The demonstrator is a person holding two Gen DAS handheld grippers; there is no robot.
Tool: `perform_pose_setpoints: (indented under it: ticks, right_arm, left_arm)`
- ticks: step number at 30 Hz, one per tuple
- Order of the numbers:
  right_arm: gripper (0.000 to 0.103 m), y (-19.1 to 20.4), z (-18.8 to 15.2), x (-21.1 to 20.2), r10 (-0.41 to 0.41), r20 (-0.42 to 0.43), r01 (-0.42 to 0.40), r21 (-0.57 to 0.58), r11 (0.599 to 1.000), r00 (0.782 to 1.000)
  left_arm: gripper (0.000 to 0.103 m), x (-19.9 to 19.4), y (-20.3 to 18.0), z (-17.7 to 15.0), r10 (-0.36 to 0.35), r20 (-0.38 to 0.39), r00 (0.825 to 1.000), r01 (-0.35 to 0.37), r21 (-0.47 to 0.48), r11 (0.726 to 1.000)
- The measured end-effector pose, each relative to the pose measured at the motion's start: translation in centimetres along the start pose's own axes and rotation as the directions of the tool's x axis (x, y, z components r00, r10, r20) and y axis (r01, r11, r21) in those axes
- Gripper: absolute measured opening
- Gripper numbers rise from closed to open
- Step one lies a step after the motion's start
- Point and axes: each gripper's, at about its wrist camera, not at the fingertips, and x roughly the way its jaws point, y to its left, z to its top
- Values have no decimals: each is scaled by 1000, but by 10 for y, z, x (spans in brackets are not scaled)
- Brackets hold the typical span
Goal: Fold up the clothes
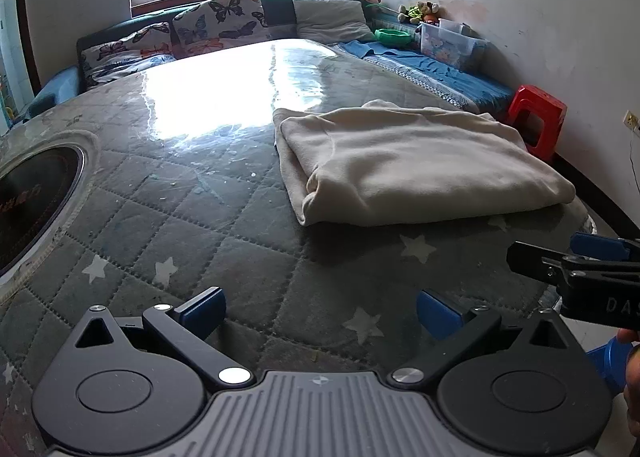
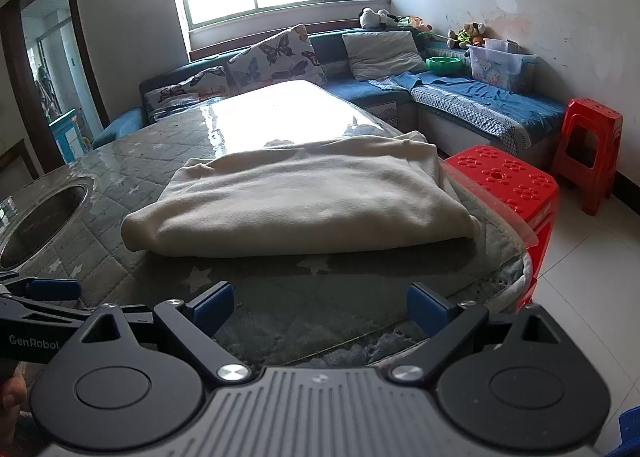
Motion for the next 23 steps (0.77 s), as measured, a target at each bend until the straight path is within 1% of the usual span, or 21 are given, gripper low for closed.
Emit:
perform_pose_setpoints:
  ticks: [5,10,15,20,23]
  right_arm:
    - [95,1,-1,-2,2,0,-2,0,1000,1000]
    - [95,4,-2,-4,0,1,0,-6,1000,1000]
    - [96,8,-4,-7,-9,14,9,-17,1000,1000]
    - [96,7,-6,-9,-16,16,16,7,1000,1000]
    - [96,7,-7,-9,-16,15,16,6,1000,1000]
  left_arm:
    - [103,-2,-1,-1,-11,-1,1000,11,2,1000]
    - [103,-3,-3,-3,-7,-1,1000,7,6,1000]
    - [103,-4,-3,-4,2,-1,1000,-2,5,1000]
    - [103,-5,-3,-6,4,4,1000,-4,-3,1000]
    - [103,-7,-5,-7,24,23,999,-24,12,1000]
